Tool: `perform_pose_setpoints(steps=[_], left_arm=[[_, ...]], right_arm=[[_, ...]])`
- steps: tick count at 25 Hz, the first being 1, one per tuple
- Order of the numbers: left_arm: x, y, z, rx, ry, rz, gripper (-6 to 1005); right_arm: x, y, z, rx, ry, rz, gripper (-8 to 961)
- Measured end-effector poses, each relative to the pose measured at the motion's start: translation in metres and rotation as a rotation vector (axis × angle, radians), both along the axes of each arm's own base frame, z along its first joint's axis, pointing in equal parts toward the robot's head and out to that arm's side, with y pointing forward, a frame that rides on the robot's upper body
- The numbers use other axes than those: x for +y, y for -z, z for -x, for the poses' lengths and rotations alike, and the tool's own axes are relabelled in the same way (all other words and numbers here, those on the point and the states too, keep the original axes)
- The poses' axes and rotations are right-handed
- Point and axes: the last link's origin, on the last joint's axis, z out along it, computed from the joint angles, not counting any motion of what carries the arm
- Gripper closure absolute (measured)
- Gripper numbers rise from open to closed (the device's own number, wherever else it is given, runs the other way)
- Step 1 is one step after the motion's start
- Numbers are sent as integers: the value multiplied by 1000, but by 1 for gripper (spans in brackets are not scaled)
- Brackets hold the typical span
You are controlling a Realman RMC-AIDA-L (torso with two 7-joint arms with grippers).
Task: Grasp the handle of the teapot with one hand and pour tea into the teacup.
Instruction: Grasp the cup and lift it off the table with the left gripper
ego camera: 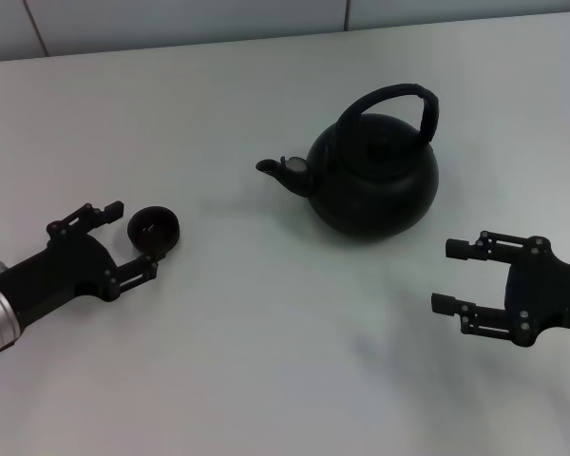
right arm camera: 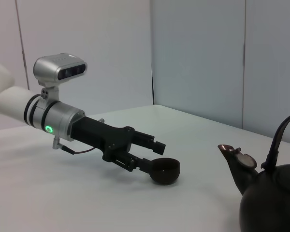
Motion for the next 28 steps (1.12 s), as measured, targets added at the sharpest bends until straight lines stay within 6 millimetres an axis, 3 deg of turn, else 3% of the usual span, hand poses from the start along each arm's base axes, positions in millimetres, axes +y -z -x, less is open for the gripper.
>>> perform_pose_setpoints(steps=[28], left_arm=[[10, 12, -6, 29, -24, 20, 191]], right_arm=[[0, 0, 0, 3, 1, 1, 271]])
